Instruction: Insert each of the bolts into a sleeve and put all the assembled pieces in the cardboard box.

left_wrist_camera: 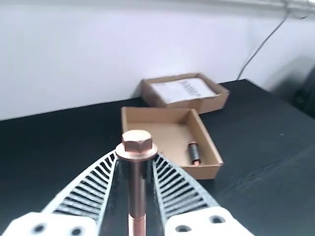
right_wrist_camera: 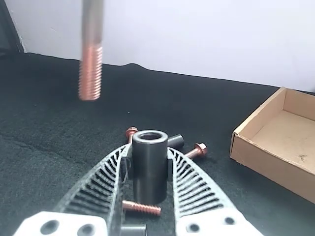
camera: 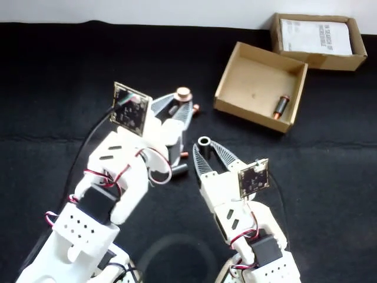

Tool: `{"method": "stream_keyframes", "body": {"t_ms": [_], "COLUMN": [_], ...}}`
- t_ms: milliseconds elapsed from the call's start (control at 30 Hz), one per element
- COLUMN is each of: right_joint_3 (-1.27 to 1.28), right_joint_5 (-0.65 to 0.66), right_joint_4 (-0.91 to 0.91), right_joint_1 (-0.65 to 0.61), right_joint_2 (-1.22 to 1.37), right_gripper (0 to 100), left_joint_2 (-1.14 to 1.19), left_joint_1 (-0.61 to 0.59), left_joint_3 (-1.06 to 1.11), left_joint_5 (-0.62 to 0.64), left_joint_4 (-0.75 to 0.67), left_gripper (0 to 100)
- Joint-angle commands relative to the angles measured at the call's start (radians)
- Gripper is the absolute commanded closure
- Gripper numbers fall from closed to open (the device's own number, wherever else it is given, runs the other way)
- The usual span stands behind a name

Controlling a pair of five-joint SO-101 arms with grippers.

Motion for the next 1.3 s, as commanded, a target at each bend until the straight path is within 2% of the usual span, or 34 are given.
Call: {"method": "stream_keyframes", "body": {"t_ms": [0, 100, 433, 800, 933, 1033, 1267], "right_joint_3": [0.122, 0.122, 0.122, 0.122, 0.122, 0.122, 0.122], "right_joint_5": [-0.008, -0.008, -0.008, -0.008, -0.008, -0.008, -0.008], "right_joint_4": [-0.025, -0.024, -0.024, -0.025, -0.027, -0.027, -0.024], "right_joint_1": [-0.005, -0.004, -0.001, 0.001, 0.001, 0.001, 0.002], "right_joint_2": [-0.016, -0.018, -0.018, -0.022, -0.022, -0.022, -0.018], "right_gripper": [99.1, 99.1, 99.1, 99.1, 99.1, 99.1, 99.1], "left_joint_2": [-0.018, 0.010, 0.177, 0.194, 0.193, 0.193, 0.193], "left_joint_1": [0.085, 0.122, 0.125, 0.127, 0.142, 0.145, 0.114], "left_joint_3": [-0.005, -0.005, -0.008, 0.064, 0.105, 0.101, 0.013], "left_joint_5": [-0.002, -0.002, 0.005, 0.008, 0.101, 0.147, 0.127], "left_joint_4": [-0.078, -0.100, -0.201, -0.199, -0.199, -0.198, -0.199], "left_gripper": [99, 99, 99, 99, 99, 99, 99]}}
